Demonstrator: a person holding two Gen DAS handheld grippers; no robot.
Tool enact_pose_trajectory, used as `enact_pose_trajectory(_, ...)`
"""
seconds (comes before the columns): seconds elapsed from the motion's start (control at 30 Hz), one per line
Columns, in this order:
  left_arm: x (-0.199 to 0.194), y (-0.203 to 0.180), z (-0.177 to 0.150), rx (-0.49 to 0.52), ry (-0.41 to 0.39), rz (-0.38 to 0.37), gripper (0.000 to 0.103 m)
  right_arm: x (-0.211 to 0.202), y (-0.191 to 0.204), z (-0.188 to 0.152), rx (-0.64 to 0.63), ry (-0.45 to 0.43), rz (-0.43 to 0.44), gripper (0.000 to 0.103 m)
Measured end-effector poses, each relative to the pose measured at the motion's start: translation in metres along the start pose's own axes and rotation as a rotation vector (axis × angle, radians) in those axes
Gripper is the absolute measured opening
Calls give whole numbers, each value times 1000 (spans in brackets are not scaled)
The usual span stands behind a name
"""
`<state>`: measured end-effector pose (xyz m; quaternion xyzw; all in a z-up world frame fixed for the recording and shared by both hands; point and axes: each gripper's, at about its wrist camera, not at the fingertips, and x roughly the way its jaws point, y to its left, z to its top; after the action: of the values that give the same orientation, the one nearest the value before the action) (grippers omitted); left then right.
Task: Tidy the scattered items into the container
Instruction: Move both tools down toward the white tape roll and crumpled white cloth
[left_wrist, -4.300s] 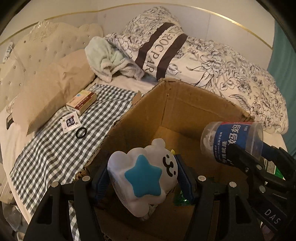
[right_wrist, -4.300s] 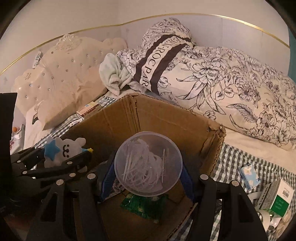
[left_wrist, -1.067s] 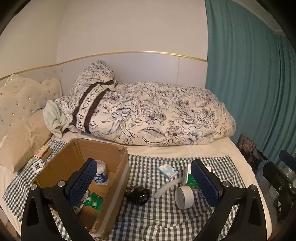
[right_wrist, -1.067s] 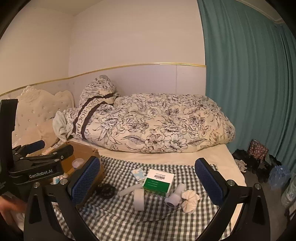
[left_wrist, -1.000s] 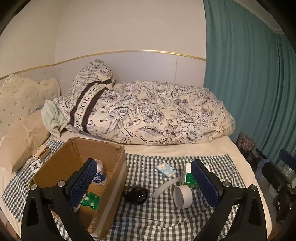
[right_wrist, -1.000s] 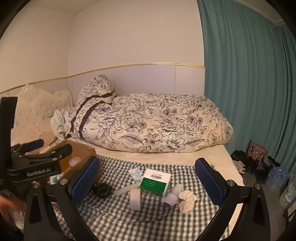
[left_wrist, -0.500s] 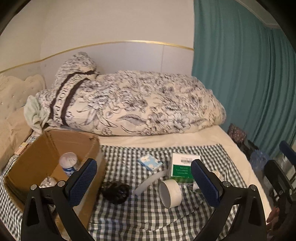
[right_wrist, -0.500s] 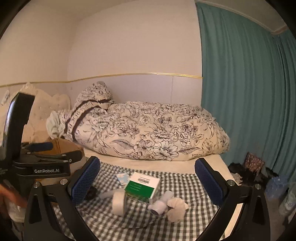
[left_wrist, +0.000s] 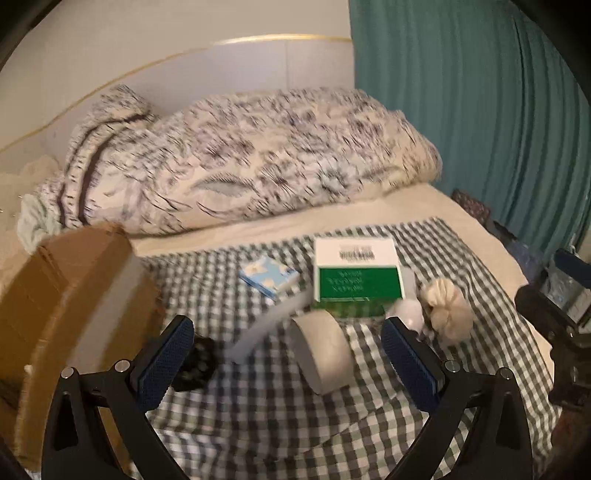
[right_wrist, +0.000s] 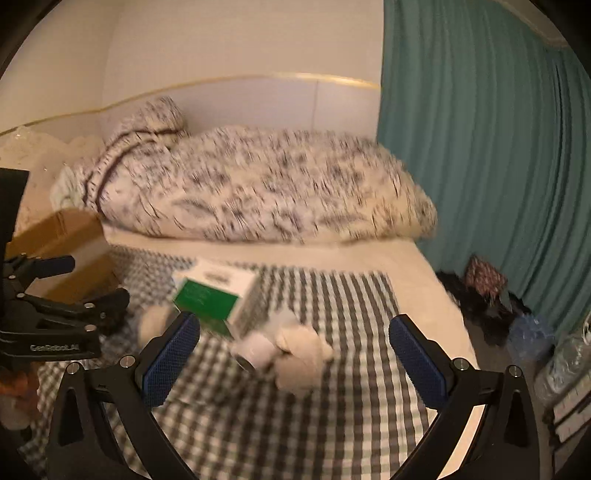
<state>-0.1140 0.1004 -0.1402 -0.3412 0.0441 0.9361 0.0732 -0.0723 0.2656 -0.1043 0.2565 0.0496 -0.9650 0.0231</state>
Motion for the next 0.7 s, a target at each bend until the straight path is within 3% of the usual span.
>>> enact_pose_trajectory(0.23, 38, 2, -9, -94, 142, 16, 103, 36, -22, -15, 57, 101, -16, 103)
enact_pose_trajectory(0.7, 83, -6, -23, -79, 195, 26, 103, 88, -34, -38, 94, 229, -14, 102)
